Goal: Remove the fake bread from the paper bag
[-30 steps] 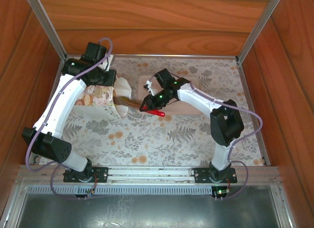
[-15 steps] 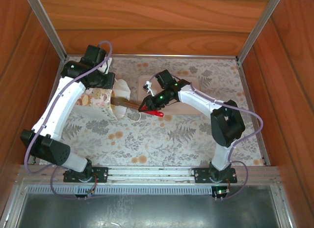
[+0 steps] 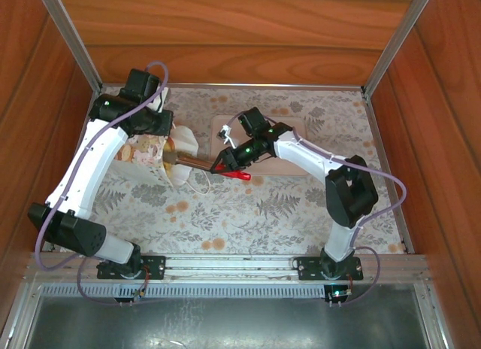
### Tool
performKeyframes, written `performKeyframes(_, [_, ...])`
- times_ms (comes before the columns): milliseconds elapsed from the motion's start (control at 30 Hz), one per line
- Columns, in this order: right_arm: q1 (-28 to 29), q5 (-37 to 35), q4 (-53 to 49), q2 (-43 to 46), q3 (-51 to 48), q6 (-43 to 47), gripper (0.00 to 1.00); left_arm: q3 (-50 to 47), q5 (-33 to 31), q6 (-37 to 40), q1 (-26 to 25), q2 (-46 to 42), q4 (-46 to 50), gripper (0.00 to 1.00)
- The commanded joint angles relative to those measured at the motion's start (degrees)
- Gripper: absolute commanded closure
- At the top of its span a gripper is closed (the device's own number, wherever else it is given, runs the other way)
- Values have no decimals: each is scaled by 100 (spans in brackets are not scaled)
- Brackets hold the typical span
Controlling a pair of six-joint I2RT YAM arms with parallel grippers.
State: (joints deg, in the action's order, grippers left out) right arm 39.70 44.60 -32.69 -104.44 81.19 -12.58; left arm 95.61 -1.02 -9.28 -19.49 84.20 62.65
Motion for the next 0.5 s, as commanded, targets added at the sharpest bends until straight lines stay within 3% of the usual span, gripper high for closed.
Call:
performKeyframes(0, [116,63,-88,-201,352,-30,52,222,149,-72,41,74,46,100])
performKeyframes(467, [267,-297,-387,-764,1032,-581,48,353,600,-128,30,298,36,100])
